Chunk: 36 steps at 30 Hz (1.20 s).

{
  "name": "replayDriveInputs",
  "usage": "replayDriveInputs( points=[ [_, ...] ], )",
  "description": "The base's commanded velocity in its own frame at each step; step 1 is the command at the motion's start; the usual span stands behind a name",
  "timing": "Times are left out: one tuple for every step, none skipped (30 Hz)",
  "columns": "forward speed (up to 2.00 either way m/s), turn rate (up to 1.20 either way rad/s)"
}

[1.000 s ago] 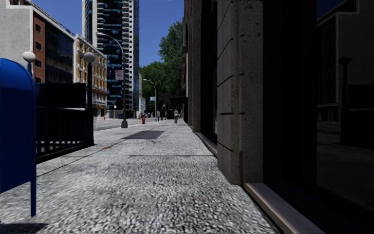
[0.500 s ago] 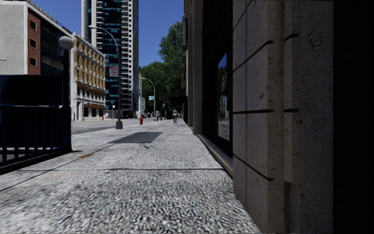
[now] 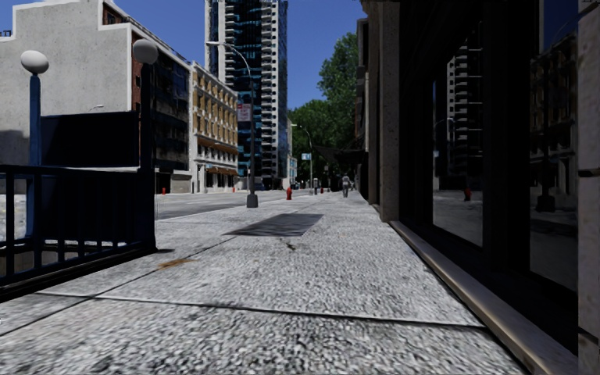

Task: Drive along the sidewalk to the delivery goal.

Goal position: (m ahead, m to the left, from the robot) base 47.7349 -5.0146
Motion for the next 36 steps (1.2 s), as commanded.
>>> replayDriveInputs(
  points=[
    [2.00, 0.00],
    [2.00, 0.00],
    [2.00, 0.00],
    [2.00, 0.00],
    [2.00, 0.00],
    [2.00, 0.00],
    [2.00, 0.00],
    [2.00, 0.00],
    [2.00, 0.00],
    [2.00, 0.00],
    [2.00, 0.00],
    [2.00, 0.00],
    [2.00, 0.00],
    [2.00, 0.00],
    [2.00, 0.00],
    [2.00, 0.00],
    [2.00, 0.00],
    [2.00, 0.00],
    [2.00, 0.00],
    [2.00, 0.00],
    [2.00, 0.00],
    [2.00, 0.00],
    [2.00, 0.00],
    [2.00, 0.00],
    [2.00, 0.00],
    [2.00, 0.00],
    [2.00, 0.00],
    [2.00, 0.00],
    [2.00, 0.00],
    [2.00, 0.00],
    [2.00, 0.00],
    [2.00, 0.00],
    [2.00, 0.00],
    [2.00, 0.00],
    [2.00, 0.00],
    [2.00, 0.00]
  ],
)
